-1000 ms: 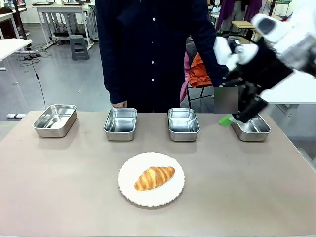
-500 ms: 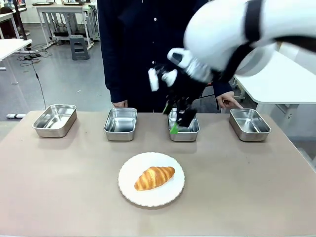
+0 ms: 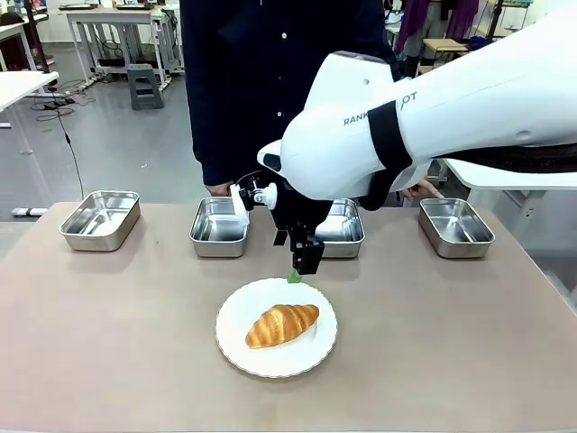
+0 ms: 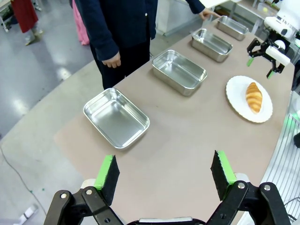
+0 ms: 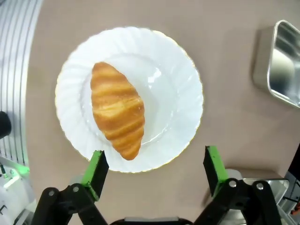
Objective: Place the bread in the container.
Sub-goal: Place the Butter Roll into the Airtight Container indicated by the human.
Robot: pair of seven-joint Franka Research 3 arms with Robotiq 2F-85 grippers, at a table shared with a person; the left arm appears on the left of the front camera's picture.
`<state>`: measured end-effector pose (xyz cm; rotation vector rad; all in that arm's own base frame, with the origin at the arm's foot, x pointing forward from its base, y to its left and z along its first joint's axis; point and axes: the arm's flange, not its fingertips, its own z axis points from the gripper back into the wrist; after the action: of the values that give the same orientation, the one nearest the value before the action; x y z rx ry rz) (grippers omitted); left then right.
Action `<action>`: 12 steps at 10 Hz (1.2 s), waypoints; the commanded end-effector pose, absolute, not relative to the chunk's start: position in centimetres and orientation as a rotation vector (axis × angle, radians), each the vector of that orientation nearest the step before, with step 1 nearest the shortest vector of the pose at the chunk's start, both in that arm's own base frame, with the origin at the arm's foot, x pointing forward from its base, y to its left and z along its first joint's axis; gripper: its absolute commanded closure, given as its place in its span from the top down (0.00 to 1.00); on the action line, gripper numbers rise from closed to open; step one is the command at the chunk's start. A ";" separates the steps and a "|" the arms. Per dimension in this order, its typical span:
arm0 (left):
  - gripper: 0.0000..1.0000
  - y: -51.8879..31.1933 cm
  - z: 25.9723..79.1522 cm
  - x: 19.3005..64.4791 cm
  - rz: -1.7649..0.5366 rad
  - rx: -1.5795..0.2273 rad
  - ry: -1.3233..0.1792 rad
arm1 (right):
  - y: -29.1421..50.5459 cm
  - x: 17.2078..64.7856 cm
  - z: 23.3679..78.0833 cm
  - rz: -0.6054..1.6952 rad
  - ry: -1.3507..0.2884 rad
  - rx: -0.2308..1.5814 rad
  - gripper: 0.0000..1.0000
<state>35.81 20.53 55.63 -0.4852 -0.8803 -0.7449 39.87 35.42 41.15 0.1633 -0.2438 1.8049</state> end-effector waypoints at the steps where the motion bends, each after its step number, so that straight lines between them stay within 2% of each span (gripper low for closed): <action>1: 1.00 20.5 55.8 35.7 -0.752 -0.488 -0.890 | 34.4 41.0 41.8 1.788 -0.267 0.219 1.00; 3: 1.00 20.5 55.8 35.7 -0.752 -0.488 -0.890 | 36.3 38.6 39.5 1.846 -0.194 0.131 1.00; 7: 1.00 20.5 55.8 35.7 -0.752 -0.488 -0.890 | 38.4 34.7 36.5 1.906 -0.119 0.063 1.00; 12: 1.00 20.5 55.8 35.7 -0.752 -0.488 -0.890 | 40.1 34.7 34.1 1.905 -0.063 0.004 1.00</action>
<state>35.81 20.54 55.63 -0.4851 -0.8803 -0.7448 34.56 38.79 34.27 0.0591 -0.0511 1.9300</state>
